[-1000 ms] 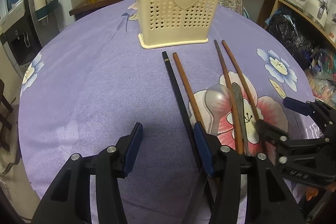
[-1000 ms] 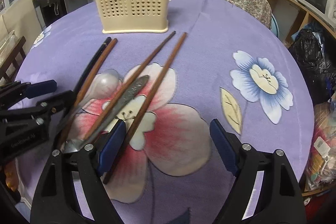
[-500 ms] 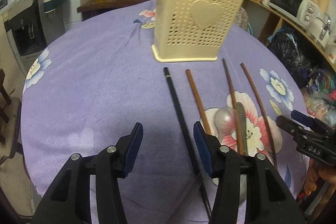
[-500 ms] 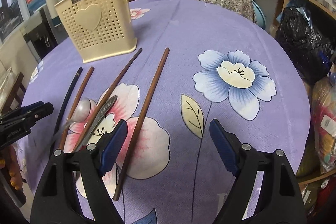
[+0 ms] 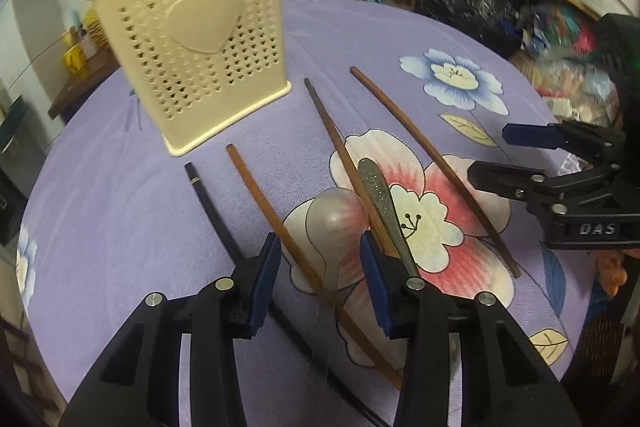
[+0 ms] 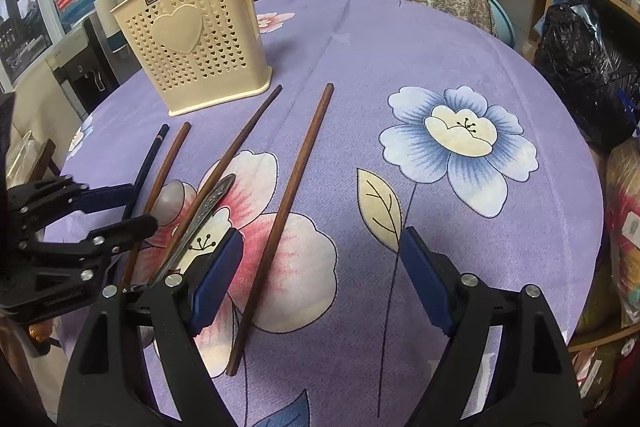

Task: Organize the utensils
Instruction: 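Move both open grippers back toward the loose utensils on the tablecloth, then close the left gripper on the handle of the clear plastic spoon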

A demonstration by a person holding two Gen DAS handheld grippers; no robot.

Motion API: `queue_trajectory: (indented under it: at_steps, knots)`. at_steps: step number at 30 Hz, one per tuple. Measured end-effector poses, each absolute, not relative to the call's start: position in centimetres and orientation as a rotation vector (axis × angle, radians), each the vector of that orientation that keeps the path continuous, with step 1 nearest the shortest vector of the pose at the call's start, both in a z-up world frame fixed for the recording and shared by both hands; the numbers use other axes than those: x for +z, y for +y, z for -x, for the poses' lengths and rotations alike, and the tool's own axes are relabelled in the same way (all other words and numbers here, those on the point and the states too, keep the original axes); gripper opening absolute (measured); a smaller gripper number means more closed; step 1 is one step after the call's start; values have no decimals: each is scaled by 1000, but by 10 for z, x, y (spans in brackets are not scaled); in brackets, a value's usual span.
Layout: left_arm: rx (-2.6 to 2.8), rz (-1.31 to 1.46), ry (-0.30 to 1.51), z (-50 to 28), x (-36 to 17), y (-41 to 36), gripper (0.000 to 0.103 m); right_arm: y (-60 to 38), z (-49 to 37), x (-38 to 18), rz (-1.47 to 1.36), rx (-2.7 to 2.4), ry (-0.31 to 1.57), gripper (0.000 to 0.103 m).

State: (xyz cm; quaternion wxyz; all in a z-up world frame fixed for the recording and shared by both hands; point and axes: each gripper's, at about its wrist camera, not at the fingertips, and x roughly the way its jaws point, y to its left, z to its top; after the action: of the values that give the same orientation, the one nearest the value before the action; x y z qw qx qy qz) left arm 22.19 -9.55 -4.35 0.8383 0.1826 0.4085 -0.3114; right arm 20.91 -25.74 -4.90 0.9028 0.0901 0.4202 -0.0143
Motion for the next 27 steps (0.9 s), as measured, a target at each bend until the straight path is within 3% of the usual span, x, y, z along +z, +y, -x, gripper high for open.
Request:
queue_trajectory:
  at_steps: [18, 27]
  knots:
    - [-665, -342, 880, -206, -41, -92, 40, -264, -205, -53, -208, -26, 885, 80]
    - [-686, -333, 945, -202, -53, -79, 23, -261, -205, -55, -220, -11, 887, 80]
